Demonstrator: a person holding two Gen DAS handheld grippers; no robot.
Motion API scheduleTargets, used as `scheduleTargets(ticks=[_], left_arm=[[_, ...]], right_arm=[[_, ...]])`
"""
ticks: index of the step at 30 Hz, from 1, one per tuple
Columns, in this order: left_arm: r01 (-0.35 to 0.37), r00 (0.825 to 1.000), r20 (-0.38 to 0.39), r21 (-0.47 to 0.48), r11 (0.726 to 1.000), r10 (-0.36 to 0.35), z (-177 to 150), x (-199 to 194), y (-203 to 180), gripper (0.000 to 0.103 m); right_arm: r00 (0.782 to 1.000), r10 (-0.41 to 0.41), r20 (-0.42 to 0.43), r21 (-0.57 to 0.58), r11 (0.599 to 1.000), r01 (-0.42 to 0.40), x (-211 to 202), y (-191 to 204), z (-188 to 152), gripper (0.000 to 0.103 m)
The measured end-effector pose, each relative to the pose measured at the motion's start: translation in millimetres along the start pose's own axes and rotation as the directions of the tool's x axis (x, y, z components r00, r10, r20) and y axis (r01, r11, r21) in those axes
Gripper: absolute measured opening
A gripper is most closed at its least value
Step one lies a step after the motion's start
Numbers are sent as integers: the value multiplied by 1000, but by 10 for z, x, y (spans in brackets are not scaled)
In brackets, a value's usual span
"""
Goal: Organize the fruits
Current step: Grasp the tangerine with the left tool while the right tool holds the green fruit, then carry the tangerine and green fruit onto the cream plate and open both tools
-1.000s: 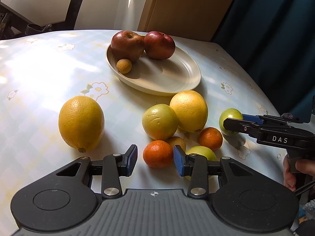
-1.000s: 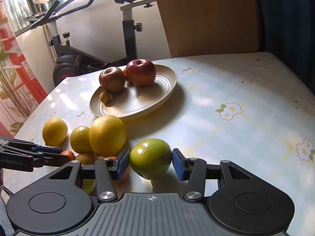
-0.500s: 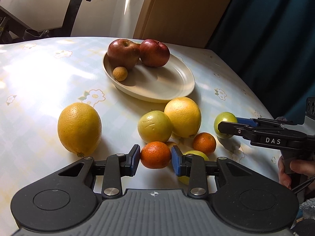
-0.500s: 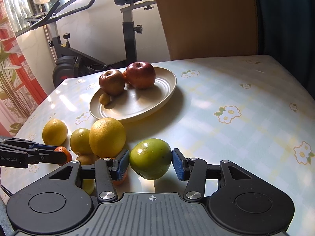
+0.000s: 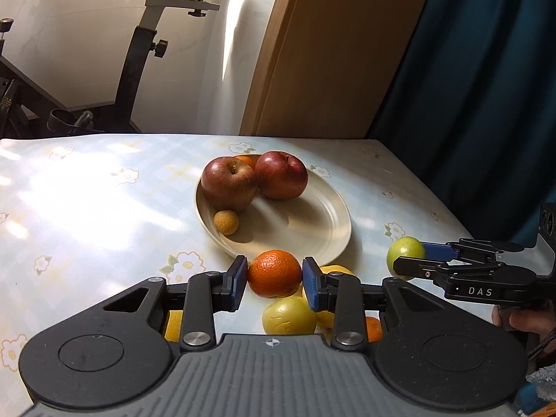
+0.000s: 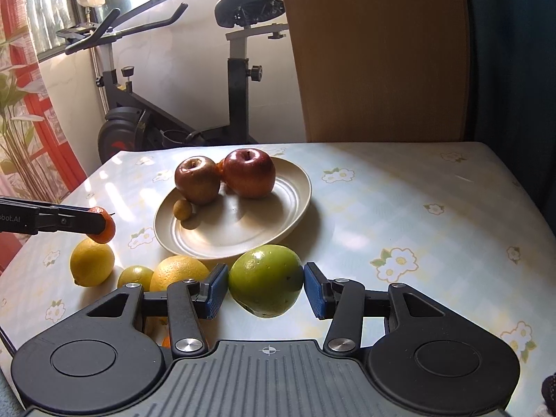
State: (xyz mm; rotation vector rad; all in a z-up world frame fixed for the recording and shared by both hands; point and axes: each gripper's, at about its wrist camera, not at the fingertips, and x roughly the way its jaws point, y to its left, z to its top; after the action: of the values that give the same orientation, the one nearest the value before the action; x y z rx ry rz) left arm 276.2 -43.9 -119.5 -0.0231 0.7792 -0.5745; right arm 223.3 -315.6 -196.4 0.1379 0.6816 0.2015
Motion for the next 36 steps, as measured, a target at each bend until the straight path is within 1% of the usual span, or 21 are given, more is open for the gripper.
scheduleTargets(ticks=[4, 9, 14, 16, 26, 30, 35, 36], left_arm=[[-14, 1000, -12, 21, 1000, 14, 168, 236, -12, 36], [-33, 998, -46, 55, 998, 35, 303, 522, -43, 36], [-49, 994, -94, 68, 996, 55, 312, 748, -10, 36], [-56, 992, -110, 73, 996, 64, 304, 808, 10, 36], [-89, 984, -149, 83, 993, 101, 309, 957, 94, 36], [-83, 984, -150, 74, 994, 94, 308, 940, 108, 36], [-83, 984, -149, 82, 993, 95, 320, 966, 74, 36], [-83, 984, -149, 81, 993, 95, 320, 970, 71, 36]], right_arm=[[1000, -3, 3, -71, 997, 3, 118, -28, 177, 44], [1000, 2, -24, -138, 990, -5, 392, -66, 365, 44], [999, 10, -52, -181, 983, -19, 666, -86, 459, 44], [999, 17, -51, -193, 981, -26, 750, -93, 495, 44], [997, -2, -72, -250, 968, -17, 1126, -99, 639, 44], [997, -12, -81, -272, 962, -10, 1227, -83, 655, 44], [997, -26, -71, -286, 958, 4, 1274, -46, 673, 44], [997, -27, -71, -288, 958, 6, 1276, -38, 678, 45]])
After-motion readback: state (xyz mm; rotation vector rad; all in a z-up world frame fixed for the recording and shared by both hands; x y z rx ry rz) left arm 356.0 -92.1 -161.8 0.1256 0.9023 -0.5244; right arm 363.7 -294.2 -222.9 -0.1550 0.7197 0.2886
